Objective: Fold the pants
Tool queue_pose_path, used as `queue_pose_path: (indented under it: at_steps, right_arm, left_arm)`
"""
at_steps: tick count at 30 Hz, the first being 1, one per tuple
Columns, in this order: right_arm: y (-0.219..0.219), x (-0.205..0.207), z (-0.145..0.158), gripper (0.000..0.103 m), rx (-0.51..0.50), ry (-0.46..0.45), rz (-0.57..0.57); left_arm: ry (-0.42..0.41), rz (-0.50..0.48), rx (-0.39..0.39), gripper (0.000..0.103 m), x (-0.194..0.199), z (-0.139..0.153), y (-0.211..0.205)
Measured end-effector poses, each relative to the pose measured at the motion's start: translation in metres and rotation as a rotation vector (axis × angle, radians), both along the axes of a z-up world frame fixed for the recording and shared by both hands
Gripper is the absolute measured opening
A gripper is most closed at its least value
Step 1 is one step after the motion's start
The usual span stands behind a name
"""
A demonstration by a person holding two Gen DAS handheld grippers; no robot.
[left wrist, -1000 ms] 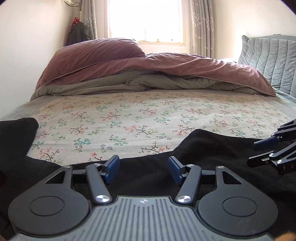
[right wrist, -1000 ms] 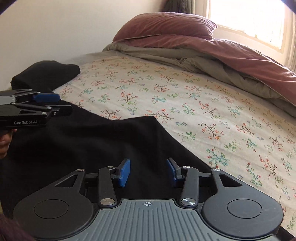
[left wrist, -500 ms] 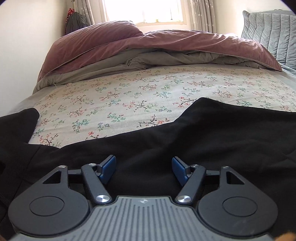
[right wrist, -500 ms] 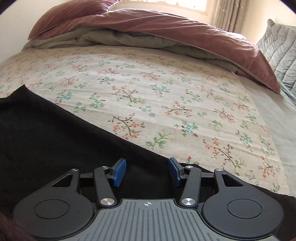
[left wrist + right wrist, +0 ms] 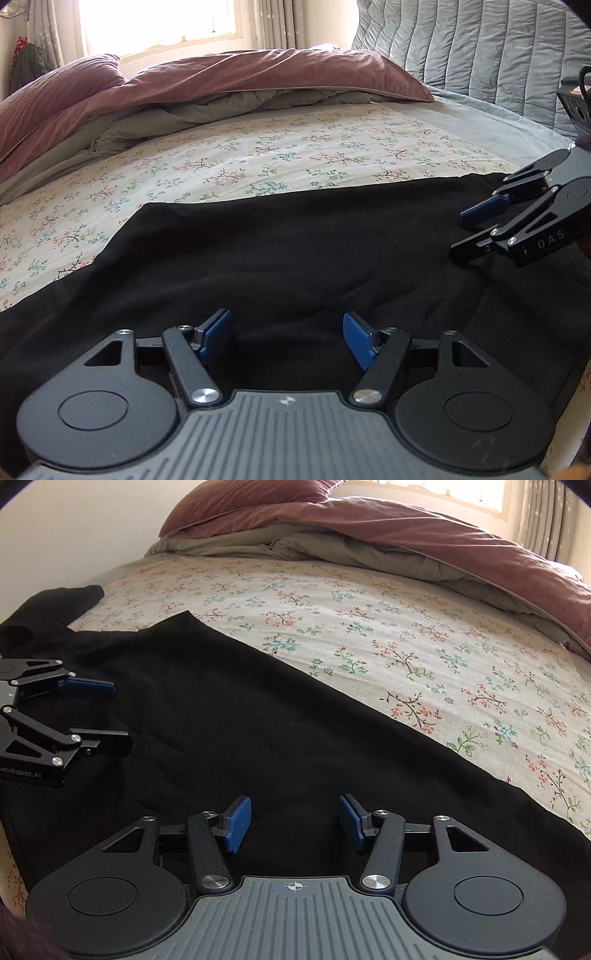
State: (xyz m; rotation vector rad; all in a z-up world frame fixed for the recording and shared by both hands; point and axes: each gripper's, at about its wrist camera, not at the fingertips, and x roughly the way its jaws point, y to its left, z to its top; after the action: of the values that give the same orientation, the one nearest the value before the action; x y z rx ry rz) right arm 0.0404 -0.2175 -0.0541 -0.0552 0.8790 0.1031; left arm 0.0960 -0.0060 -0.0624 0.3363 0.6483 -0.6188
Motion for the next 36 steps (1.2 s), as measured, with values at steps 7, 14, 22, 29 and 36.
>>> queue_pose_path:
  at_steps: [7, 14, 22, 29, 36]
  right_arm:
    - [-0.067, -0.039, -0.001, 0.053, 0.036, 0.005, -0.087]
    - [-0.125, -0.085, 0.003, 0.053, 0.055, 0.029, -0.193]
    - [-0.191, -0.118, 0.009, 0.044, 0.024, 0.102, -0.407]
    - [-0.226, -0.131, 0.011, 0.046, 0.007, 0.116, -0.520]
    - [-0.286, -0.171, 0.029, 0.051, 0.205, 0.056, -0.680]
  left_arm:
    - [0.031, 0.019, -0.023, 0.085, 0.001, -0.003, 0.018]
    - [0.048, 0.061, 0.019, 0.086, -0.004, 0.002, 0.006]
    - [0.083, 0.154, 0.084, 0.087, -0.006, 0.007, -0.008]
    - [0.098, 0.178, 0.113, 0.087, -0.018, 0.020, -0.024]
    - [0.077, 0.069, 0.050, 0.087, -0.039, 0.026, -0.050]
